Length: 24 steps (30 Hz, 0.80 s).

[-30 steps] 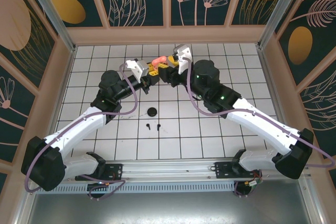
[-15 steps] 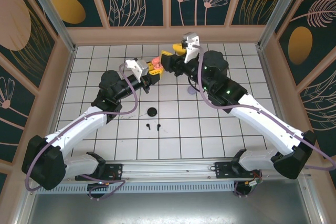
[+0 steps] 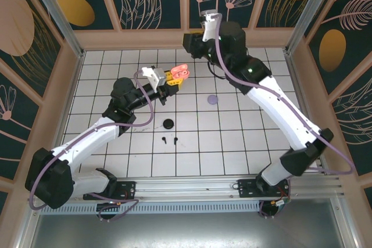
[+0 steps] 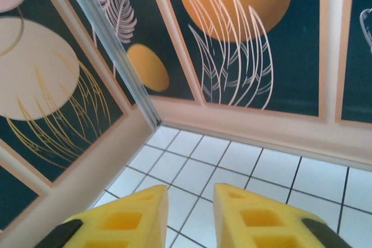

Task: Insert the wireless bluetooth earbuds into the charging case

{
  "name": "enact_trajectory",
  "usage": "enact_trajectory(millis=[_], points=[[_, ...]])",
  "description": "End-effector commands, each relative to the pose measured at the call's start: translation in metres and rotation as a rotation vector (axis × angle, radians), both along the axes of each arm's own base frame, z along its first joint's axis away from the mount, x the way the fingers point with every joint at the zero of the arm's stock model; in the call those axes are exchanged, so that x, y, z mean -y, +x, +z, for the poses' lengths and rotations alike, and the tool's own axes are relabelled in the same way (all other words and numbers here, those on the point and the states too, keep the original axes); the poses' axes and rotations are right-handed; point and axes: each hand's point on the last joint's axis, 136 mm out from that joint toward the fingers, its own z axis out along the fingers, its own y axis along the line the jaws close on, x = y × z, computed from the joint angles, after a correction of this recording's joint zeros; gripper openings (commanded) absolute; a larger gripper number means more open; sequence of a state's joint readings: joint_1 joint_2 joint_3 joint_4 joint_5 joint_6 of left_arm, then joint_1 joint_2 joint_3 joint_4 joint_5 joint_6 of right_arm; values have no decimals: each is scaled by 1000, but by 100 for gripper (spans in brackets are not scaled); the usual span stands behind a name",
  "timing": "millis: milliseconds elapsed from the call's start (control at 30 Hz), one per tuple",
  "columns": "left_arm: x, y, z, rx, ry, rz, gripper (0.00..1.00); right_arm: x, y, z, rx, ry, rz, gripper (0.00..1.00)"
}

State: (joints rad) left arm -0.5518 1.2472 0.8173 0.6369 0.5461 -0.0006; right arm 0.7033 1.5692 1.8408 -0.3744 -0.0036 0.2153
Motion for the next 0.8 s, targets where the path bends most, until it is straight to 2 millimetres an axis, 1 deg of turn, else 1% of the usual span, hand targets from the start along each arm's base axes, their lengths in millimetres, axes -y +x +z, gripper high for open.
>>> enact_trajectory(millis=[0, 67, 133, 200, 300, 433, 500, 667, 700, 767], points=[[5, -5, 5, 32, 14, -37, 0, -12, -2, -33, -151, -103, 68, 16], [5, -5, 3, 31, 23, -36, 0, -22, 3, -48, -207, -142, 96, 10], [6, -4, 2, 29, 31, -35, 0, -28, 4, -58, -248, -164, 117, 4], [6, -2, 0, 32, 40, -29, 0, -32, 3, -66, -278, -179, 136, 0], [7, 1, -1, 34, 50, -21, 0, -33, -1, -77, -315, -197, 149, 0], [6, 7, -2, 34, 56, 7, 0, -31, -15, -90, -352, -227, 165, 0], [6, 11, -2, 34, 59, 22, 0, -29, -26, -95, -363, -241, 174, 0], [5, 17, 1, 37, 53, 45, 0, -22, -62, -111, -399, -278, 193, 0], [6, 18, 0, 37, 55, 44, 0, -18, -65, -112, -400, -277, 180, 0], [7, 18, -1, 32, 53, 39, 0, -3, -64, -102, -375, -234, 116, 0]])
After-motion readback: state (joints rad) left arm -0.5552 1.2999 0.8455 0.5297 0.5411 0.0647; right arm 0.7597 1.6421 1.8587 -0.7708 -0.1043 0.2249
